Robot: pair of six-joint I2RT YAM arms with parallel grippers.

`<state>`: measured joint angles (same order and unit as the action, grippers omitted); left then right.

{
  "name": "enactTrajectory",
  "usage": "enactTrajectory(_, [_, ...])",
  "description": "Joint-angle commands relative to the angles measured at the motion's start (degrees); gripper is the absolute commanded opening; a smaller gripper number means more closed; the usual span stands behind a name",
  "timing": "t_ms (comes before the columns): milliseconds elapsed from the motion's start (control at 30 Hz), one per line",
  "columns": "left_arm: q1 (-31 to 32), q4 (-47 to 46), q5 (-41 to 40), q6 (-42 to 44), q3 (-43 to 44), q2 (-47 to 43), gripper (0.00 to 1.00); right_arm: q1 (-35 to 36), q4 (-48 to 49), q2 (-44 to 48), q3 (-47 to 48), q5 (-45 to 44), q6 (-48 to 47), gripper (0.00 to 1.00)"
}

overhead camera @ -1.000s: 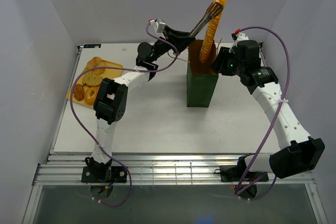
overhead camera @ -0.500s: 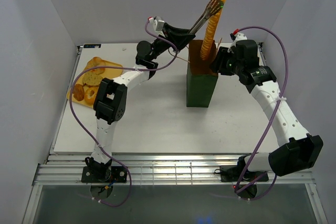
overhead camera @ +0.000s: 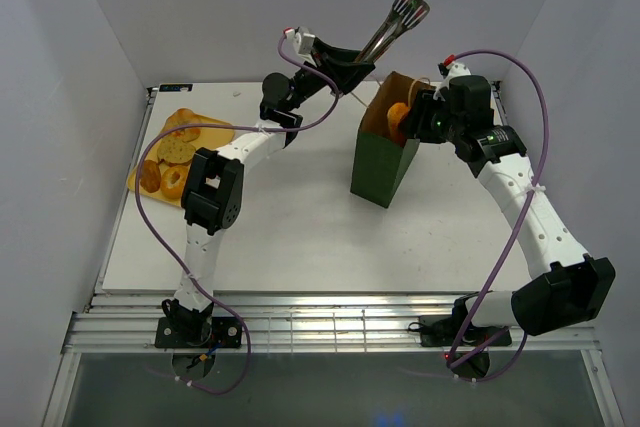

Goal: Place the fake bread into the paper bag

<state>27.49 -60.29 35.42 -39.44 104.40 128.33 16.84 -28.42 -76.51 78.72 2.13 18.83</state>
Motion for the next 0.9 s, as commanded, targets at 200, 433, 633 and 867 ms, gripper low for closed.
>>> enactTrajectory(200, [0.0, -0.2, -0.8, 0.2, 0.0, -4.6, 0.62, -0.3, 2.1, -0.7, -0.1, 0.0, -1.0, 0.51])
enactTrajectory(433, [0.0, 1.6, -1.5, 1.8, -4.9, -11.5, 0.6, -0.3, 2.1, -0.5, -0.6, -0.9, -1.0, 0.51])
enactTrajectory(633, [0.0, 5.4, -3.9, 4.1, -10.9, -20.8, 0.59, -0.3, 2.0, -0.4, -0.7, -0.9, -1.0, 0.53])
enactTrajectory(867, [-1.8, 24.3, -9.9, 8.7, -17.9, -34.1, 0.58, -0.4, 1.4, -1.0, -1.0, -1.2, -0.3, 0.62])
